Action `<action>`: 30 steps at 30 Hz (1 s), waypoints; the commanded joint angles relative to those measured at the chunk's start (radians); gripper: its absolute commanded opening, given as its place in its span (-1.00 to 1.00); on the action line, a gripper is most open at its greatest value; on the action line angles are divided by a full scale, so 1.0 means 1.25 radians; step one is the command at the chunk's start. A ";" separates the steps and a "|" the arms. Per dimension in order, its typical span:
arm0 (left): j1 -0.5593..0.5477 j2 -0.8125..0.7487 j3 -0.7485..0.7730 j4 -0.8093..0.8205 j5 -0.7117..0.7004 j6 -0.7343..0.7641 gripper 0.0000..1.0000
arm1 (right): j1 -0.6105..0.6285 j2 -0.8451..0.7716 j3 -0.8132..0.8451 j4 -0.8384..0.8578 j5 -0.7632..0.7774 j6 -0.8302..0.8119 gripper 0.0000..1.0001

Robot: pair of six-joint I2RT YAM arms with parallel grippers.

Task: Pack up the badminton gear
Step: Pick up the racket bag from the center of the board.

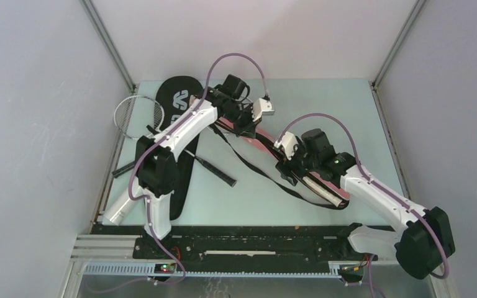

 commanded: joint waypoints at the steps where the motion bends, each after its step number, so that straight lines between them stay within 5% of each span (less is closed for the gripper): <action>1: 0.006 -0.016 0.075 0.027 0.113 -0.108 -1.00 | 0.038 0.035 -0.004 0.074 0.107 0.029 0.68; 4: 0.013 -0.012 0.083 0.027 0.143 -0.131 -1.00 | 0.059 0.056 -0.019 0.116 0.188 0.022 0.65; 8: 0.025 -0.013 0.084 0.021 0.178 -0.142 -1.00 | 0.070 0.082 -0.018 0.159 0.266 0.000 0.34; 15: 0.041 -0.031 0.081 -0.044 0.199 -0.089 -0.94 | 0.038 0.060 0.012 0.105 0.219 -0.048 -0.98; 20: 0.061 -0.106 0.032 -0.069 0.200 0.019 0.24 | -0.024 0.033 0.068 -0.047 0.043 -0.130 -1.00; 27: 0.098 -0.318 -0.181 0.036 0.144 0.169 0.97 | -0.099 0.065 0.169 -0.255 -0.121 -0.197 -1.00; 30: 0.105 -0.390 -0.258 0.000 0.072 0.304 1.00 | -0.134 0.106 0.220 -0.345 -0.167 -0.230 -1.00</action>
